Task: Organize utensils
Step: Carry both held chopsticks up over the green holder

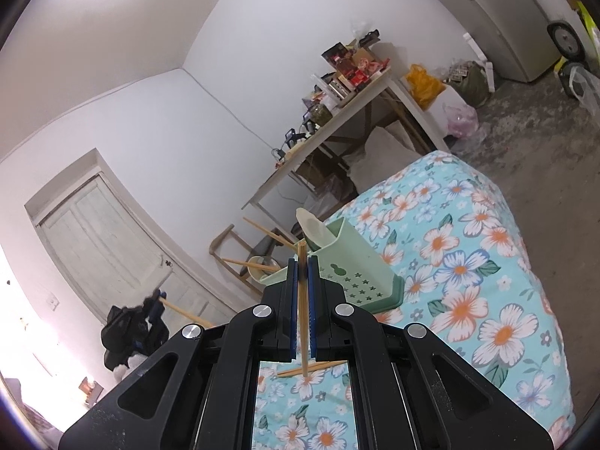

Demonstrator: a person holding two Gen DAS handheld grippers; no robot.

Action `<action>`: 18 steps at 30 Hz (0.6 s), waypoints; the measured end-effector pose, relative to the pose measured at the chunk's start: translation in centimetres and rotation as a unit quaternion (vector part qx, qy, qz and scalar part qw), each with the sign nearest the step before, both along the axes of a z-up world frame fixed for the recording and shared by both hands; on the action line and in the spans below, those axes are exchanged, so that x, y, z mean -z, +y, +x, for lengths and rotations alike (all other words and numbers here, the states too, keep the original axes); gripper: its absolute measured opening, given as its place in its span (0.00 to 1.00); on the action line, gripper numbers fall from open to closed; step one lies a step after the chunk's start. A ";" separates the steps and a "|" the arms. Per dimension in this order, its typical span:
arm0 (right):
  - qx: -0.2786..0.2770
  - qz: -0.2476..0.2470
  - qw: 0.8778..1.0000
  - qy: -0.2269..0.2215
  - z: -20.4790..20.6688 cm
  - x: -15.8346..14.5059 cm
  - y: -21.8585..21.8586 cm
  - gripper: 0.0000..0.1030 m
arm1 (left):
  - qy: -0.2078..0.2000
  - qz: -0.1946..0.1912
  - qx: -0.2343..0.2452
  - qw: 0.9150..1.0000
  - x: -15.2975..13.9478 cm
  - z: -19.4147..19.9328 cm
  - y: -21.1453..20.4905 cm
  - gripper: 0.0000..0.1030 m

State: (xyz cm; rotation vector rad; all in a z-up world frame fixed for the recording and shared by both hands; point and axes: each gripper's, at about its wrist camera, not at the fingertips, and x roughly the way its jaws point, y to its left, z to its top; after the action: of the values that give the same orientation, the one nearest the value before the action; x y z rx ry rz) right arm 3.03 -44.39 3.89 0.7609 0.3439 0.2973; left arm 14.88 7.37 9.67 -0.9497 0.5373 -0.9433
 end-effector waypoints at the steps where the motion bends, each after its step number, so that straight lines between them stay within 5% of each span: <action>1: -0.001 0.001 1.000 -0.001 0.0 0.0 -0.1 0.03 | -0.008 -0.004 -0.003 1.000 -0.6 0.1 -0.2 0.05; 11: -0.009 0.015 1.000 -0.019 0.1 -1.1 -0.6 0.03 | -0.091 0.011 -0.037 0.995 -6.3 2.0 -2.7 0.05; 18: -0.009 0.014 0.999 -0.038 0.0 -2.5 -0.9 0.03 | -0.118 0.046 -0.055 0.990 -7.7 5.1 -5.7 0.05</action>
State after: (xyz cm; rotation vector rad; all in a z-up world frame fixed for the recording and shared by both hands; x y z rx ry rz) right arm 3.02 -45.24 6.38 0.7719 0.2758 0.3475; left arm 19.95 1.62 17.35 -0.7641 0.3231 -0.9091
